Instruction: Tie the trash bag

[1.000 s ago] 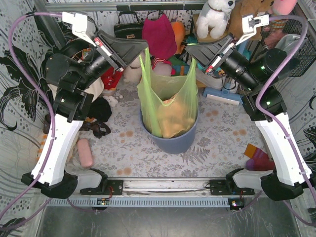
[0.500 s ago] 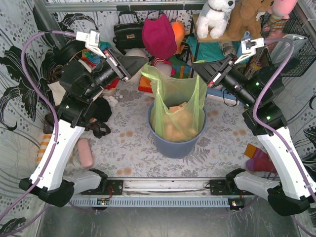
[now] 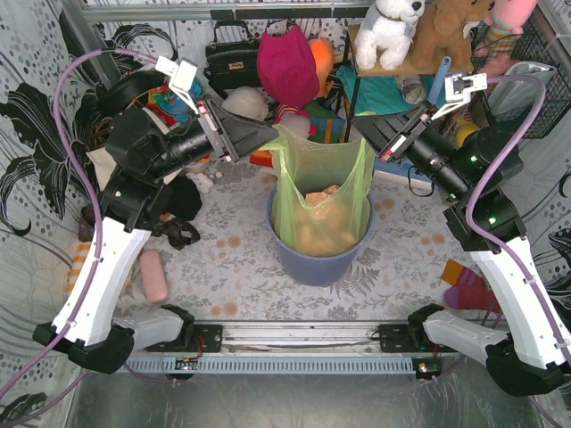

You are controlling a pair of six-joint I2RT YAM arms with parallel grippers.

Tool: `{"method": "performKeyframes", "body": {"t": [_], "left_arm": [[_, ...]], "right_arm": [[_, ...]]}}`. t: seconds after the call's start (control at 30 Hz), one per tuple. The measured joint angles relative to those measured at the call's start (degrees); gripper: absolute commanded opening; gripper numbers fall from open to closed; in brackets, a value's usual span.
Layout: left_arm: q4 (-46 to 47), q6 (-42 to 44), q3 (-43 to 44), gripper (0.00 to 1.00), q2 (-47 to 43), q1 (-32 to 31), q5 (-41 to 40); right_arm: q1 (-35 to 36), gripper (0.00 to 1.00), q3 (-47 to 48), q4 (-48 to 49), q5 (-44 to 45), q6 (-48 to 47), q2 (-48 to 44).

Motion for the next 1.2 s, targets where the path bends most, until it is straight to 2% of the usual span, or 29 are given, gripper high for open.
{"method": "performKeyframes", "body": {"t": [0.2,0.5,0.6,0.77,0.93,1.13,1.2], "left_arm": [[-10.60,5.05,4.90,0.71,-1.44,0.00,-4.17],[-18.23,7.80,5.86,0.72,-2.40,0.00,-7.28],[-18.03,7.58,4.79,0.73,-2.03,0.00,-6.93],[-10.84,3.93,0.09,0.73,-1.75,0.00,-3.74],[4.20,-2.89,-4.68,0.73,0.28,0.00,0.46],[18.93,-9.86,-2.27,0.70,7.48,0.00,4.55],[21.99,-11.72,-0.46,0.70,10.12,0.00,5.22]], "right_arm": [[0.00,0.00,-0.33,-0.22,0.02,0.02,-0.31],[0.00,0.00,-0.50,-0.22,0.02,0.04,-0.98],[0.00,0.00,-0.90,-0.20,0.02,0.04,-1.20],[0.00,0.00,-1.09,-0.22,0.02,0.07,-1.22],[0.00,0.00,-1.75,-0.13,0.02,0.26,-1.70],[0.00,0.00,-2.27,0.04,-0.04,0.50,-1.60],[0.00,0.03,-2.27,0.52,-0.13,0.50,-1.11]]}}
